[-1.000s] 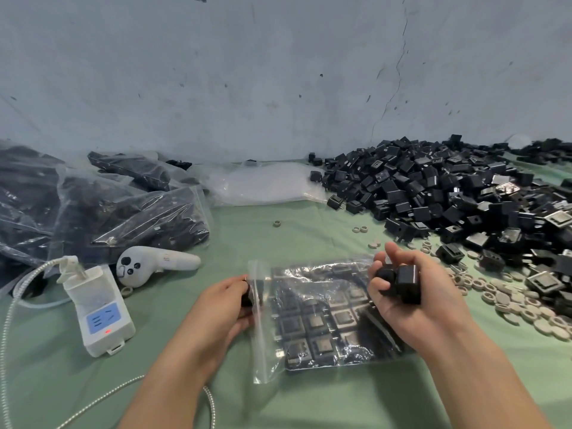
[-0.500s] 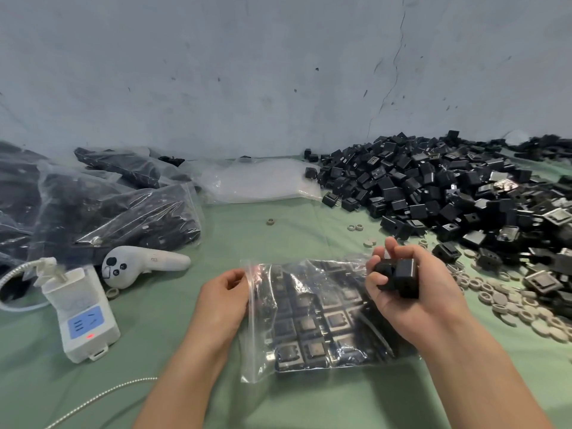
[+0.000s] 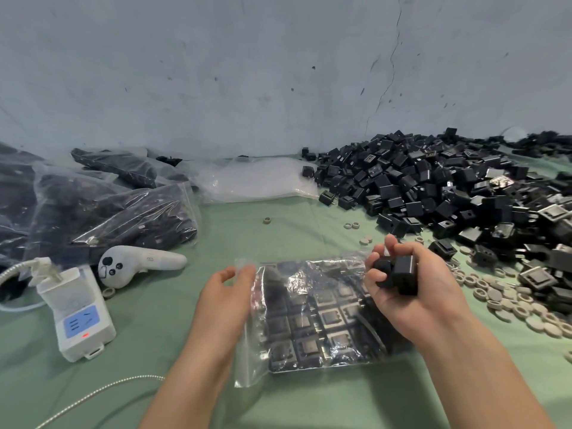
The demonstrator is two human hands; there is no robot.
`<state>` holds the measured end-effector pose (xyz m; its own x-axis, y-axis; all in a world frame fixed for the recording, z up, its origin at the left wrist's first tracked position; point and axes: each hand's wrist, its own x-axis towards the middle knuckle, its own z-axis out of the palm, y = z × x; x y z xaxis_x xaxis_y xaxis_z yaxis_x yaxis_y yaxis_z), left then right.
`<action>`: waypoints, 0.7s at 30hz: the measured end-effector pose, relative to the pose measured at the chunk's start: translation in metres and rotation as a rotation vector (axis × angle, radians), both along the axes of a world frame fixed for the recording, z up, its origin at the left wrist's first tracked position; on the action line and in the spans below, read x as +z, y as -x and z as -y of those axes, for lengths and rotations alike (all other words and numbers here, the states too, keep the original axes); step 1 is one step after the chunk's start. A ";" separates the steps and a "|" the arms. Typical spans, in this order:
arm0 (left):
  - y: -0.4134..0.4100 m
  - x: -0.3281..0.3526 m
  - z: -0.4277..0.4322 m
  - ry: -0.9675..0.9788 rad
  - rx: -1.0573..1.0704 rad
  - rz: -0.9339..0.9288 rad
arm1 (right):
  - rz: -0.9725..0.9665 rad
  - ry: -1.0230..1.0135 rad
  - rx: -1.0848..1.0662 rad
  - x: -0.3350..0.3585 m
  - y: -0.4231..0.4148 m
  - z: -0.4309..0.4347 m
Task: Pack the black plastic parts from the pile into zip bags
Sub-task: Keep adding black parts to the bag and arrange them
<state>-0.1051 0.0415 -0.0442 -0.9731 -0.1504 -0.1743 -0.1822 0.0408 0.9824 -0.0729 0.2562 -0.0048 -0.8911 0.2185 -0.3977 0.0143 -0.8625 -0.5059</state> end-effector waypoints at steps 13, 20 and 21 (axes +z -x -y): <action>0.002 -0.002 -0.008 -0.066 -0.063 -0.009 | -0.009 0.018 -0.027 0.000 -0.005 -0.004; 0.001 0.006 -0.010 -0.308 -0.093 0.037 | 0.020 0.205 0.055 -0.002 -0.010 -0.008; 0.001 0.006 -0.010 -0.323 -0.097 0.035 | 0.027 0.225 0.075 -0.003 -0.010 -0.008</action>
<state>-0.1060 0.0517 -0.0379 -0.9728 0.0113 -0.2316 -0.2268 -0.2532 0.9405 -0.0626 0.2640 -0.0078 -0.8899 0.0553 -0.4527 0.0934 -0.9495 -0.2994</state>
